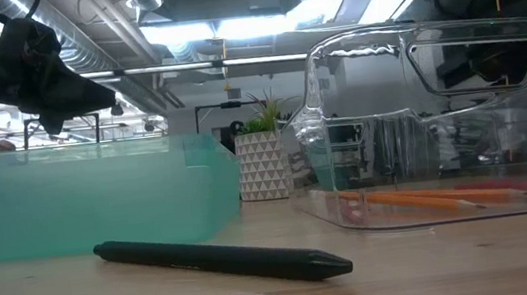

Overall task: Sort pens & pencils
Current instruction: Put the red pencil into the transparent bin

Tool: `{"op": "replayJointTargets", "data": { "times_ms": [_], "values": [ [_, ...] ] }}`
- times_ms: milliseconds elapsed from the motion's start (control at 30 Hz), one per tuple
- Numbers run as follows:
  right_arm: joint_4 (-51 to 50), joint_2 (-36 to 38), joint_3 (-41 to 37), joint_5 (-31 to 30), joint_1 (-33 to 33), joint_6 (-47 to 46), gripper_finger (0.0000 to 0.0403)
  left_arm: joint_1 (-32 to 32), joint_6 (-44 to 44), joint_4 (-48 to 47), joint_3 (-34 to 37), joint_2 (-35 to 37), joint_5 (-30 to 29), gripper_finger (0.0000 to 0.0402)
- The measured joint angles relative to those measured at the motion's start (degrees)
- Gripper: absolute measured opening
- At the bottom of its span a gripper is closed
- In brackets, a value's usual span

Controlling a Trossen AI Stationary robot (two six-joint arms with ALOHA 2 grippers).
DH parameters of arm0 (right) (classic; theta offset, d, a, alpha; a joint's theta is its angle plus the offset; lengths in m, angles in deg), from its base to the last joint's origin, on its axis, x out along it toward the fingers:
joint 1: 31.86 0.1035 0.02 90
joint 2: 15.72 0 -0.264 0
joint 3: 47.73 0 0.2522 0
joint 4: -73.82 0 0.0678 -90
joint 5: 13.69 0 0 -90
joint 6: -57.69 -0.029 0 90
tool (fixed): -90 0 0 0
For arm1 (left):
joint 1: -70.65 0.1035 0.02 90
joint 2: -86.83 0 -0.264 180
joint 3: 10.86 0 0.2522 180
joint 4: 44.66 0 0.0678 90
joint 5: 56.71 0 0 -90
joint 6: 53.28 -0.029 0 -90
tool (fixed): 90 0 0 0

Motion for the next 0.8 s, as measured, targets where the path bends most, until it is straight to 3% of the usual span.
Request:
{"op": "replayJointTargets", "data": {
  "times_ms": [233, 600, 800],
  "values": [
    [3.5, -4.5, -1.7, -6.3, 9.9, -4.3, 0.0230, 0.0, 0.0, 0.1, 0.0, 0.0, 0.0, 0.0069],
    [8.0, -19.9, -1.5, -8.0, 13.5, -5.8, 0.0223, 0.0, 0.0, 0.5, 0.0, 0.0, -0.2, 0.0069],
    [6.9, -24.7, -0.3, -8.6, 13.5, -6.1, 0.0222, 0.0, 0.0, 0.5, 0.0, 0.0, -0.4, 0.0069]
  ]
}}
